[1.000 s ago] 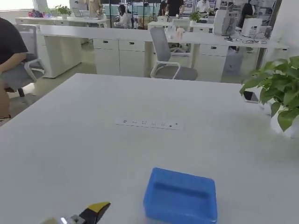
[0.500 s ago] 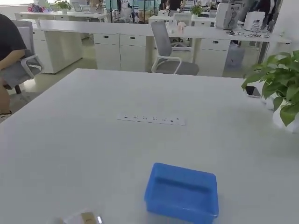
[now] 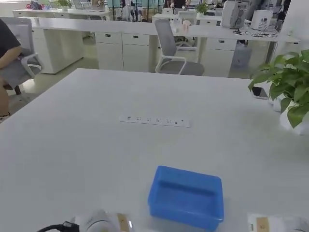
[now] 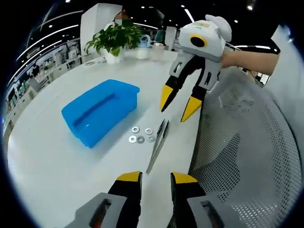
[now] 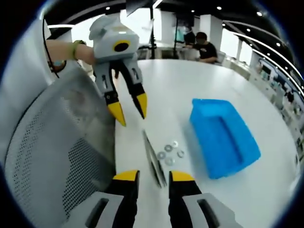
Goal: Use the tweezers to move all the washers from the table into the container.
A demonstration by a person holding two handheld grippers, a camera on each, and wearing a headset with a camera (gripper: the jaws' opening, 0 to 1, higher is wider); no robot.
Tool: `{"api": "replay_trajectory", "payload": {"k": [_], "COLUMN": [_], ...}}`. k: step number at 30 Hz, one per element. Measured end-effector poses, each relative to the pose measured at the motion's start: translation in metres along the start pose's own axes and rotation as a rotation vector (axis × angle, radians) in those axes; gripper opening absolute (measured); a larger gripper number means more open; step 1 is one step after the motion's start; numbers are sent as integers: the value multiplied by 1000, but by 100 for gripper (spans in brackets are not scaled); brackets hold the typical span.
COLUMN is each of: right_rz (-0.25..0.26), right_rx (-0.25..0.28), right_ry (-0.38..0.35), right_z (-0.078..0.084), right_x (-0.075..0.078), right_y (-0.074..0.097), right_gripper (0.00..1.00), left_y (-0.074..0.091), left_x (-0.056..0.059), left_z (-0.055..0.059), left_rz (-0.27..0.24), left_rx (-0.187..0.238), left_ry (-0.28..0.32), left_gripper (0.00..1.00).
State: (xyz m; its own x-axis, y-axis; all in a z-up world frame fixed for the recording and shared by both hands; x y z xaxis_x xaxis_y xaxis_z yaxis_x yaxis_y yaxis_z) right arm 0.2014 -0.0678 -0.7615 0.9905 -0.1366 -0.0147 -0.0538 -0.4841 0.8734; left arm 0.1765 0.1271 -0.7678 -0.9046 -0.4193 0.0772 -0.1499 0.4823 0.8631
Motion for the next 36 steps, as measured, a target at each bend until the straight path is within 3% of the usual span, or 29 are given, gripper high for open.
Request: {"api": "replay_trajectory", "payload": {"k": [5,8,14,21,28,32,34,36], "right_rz": [-6,-19,-20,-36,-30,-31,-32,-30], "right_rx": [-30,-44,-64,-94,-121,-118,-113,-108], "right_ry": [35,43,80,102,151,151,147,143], "right_z": [-5,-5,-6,-4,-2,-1,-1,0], "right_x": [4,7,8,7,6,6,5,5], "right_y": [-8,-12,-18,-24,-29,-29,-29,-29], "right_gripper": [19,18,15,15,10,10,10,11], "left_y": [-7,-12,-16,-23,-27,-20,-13,-5], "left_x": [-5,-7,-7,-7,-5,-2,-1,1], "left_z": [-6,-6,-15,-15,-13,-16,-21,-24], "left_rz": [-1,-11,-22,-26,-41,-39,-57,-55], "left_rx": [-14,-68,-109,-160,-162,-156,-127,-105], "left_ry": [-23,-70,-114,-177,-226,-277,-319,-322], "left_gripper": [16,13,8,3,0,0,0,0]}}
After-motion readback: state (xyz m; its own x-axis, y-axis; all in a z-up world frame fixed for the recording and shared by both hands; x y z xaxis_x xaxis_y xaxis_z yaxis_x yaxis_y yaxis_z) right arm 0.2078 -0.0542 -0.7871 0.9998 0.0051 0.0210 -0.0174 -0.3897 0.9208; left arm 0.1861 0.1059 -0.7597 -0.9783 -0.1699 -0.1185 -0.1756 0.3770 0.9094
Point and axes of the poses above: the centre of the closed fingertips' face, and the gripper's own axes: y roughly backward along the fingers, x roughly to its right, z roughly out of its underside, the point moved 9 cm from there along y, roughly backward along the fingers, and after that the axes turned 10 degrees about -x, right-handed, at the moved point
